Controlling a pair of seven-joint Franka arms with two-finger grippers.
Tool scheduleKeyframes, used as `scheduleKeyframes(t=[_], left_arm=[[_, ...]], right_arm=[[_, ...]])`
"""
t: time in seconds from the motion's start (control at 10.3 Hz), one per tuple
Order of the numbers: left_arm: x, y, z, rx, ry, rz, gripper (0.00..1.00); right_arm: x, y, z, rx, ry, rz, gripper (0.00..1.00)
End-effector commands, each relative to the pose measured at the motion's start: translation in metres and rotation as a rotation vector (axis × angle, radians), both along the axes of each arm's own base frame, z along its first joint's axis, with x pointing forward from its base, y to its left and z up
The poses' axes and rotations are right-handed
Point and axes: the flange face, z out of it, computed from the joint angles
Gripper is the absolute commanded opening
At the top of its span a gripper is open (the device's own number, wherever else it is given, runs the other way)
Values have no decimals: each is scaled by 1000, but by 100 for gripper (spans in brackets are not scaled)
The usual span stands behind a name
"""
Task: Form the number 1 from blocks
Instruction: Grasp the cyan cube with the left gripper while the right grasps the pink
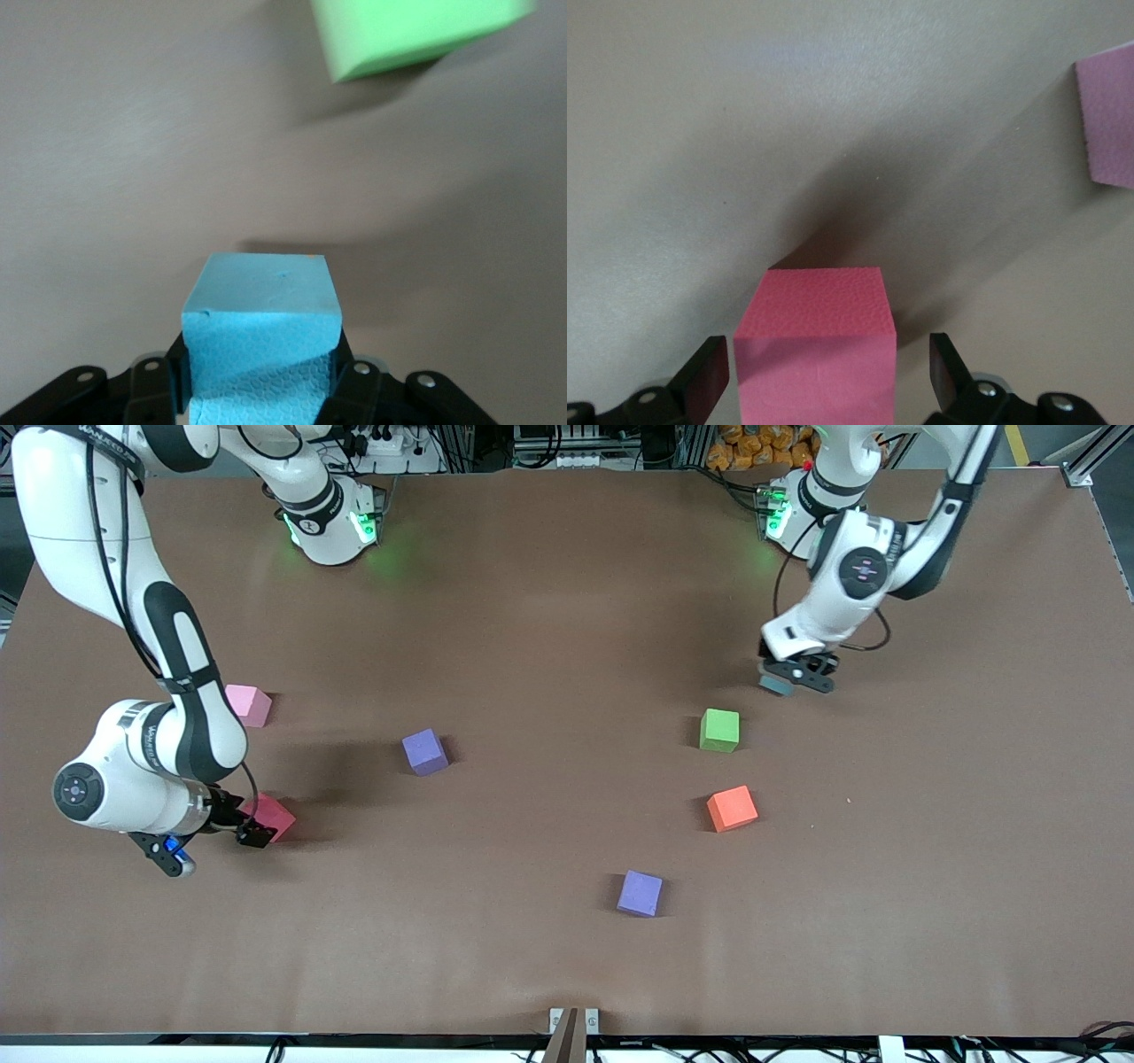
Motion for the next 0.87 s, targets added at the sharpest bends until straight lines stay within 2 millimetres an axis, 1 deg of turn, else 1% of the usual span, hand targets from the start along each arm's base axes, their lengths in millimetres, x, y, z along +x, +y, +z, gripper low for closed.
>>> scheduleKeyframes(t=[0.0,0.1,0.19,0.29,0.39,0.49,0.58,0.68,0.78], left_arm=[[-9,-92,47,52,-7,107,0],[-15,-120,61,49,-2,106,0],[-19,-142,70,7,10,120,0],[-22,-162,74,-38,37,152,0],[-24,-183,74,-62,60,178,0],[-30,-207,67,-67,85,216,0],[-38,-232,61,-71,106,232,0],[-41,-249,55,-73,122,260,0],[-48,-267,49,-70,139,291,0]], right_arm=[[1,8,-4,0,-4,24,84],[1,9,-4,1,-2,23,61],[1,9,-3,1,-4,24,46],[2,9,-1,1,-8,24,42],[2,10,1,1,-10,26,42],[4,10,10,3,-24,38,43],[7,9,23,6,-46,75,45],[8,7,42,5,-70,105,45],[9,7,65,6,-101,153,45]])
